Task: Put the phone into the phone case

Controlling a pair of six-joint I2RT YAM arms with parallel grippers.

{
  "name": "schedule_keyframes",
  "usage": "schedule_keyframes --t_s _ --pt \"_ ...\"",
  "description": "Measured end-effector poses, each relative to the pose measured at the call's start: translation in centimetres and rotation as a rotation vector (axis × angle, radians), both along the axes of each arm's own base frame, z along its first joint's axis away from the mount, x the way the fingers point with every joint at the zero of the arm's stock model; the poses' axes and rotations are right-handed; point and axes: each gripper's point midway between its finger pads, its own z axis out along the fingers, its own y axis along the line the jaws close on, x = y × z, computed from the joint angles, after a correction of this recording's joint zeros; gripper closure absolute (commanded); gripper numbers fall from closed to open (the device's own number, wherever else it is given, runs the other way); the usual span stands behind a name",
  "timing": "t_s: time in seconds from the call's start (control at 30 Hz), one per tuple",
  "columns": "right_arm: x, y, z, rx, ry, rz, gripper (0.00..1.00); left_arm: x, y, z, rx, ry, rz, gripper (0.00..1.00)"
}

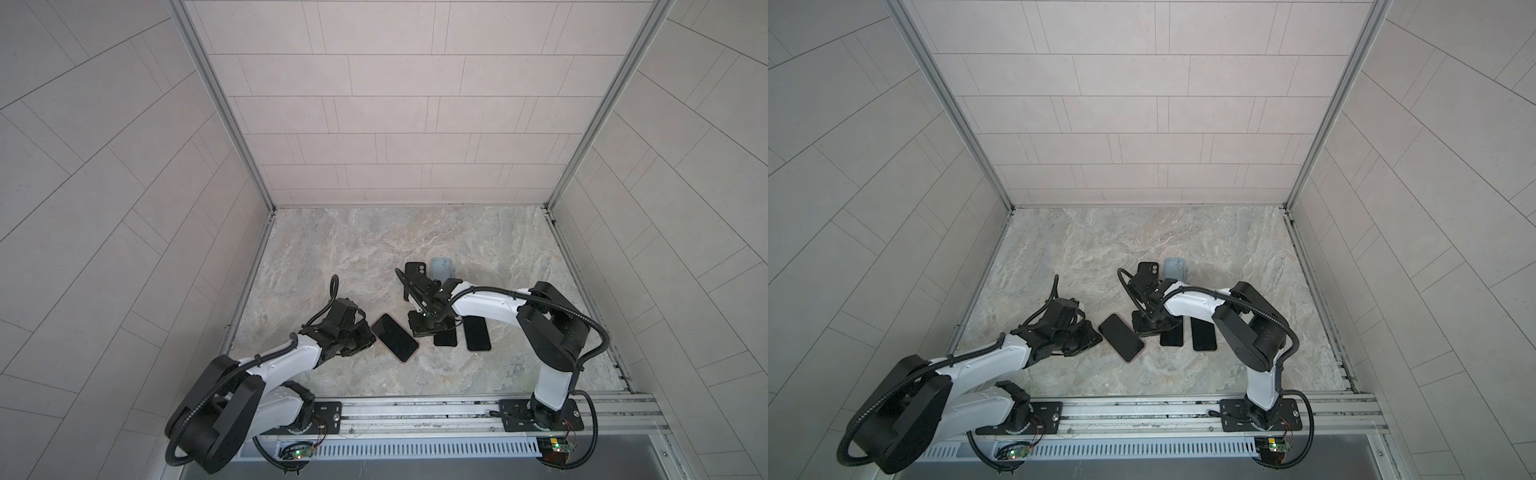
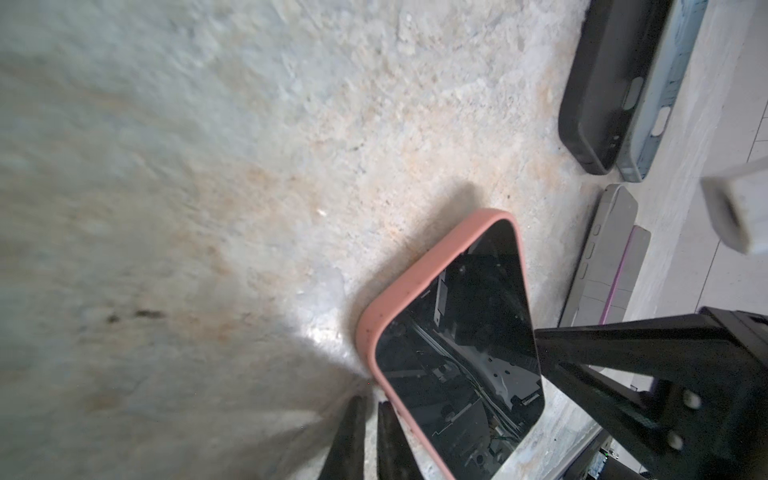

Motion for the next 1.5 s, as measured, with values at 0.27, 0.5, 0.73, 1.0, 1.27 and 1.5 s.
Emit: schedule_keyframes --t_s 0.27,0.5,0.73,1.0,1.27,1.5 --pt "-1.1 -1.7 3.3 0.027 -0.077 -0.024 0.76 -0.6 1.2 1.5 0.034 -0.039 0.008 0.85" --pt "-2.5 -1.5 2.3 0.026 -0.047 -0.019 0.81 -0.3 1.2 2.4 0.04 -0.053 0.008 0.83" --pt "-2.9 -0.5 2.3 0.05 -0.044 -0.014 0.8 1.2 0.4 3.1 0.055 -0.057 -0.011 0.82" --pt "-2.8 -0.1 2.4 0.064 -0.049 -0.019 0.8 1.5 0.0 1.4 0.085 0.004 -0.038 0.82" --pt "-2.8 0.3 2.5 0.078 -0.052 -0.021 0.8 1.6 0.0 1.1 0.096 0.009 -0.042 0.82" --pt "-2.9 0.4 2.0 0.07 -0.044 -0.017 0.8 2.3 -0.1 1.4 0.113 -0.007 -0.047 0.81"
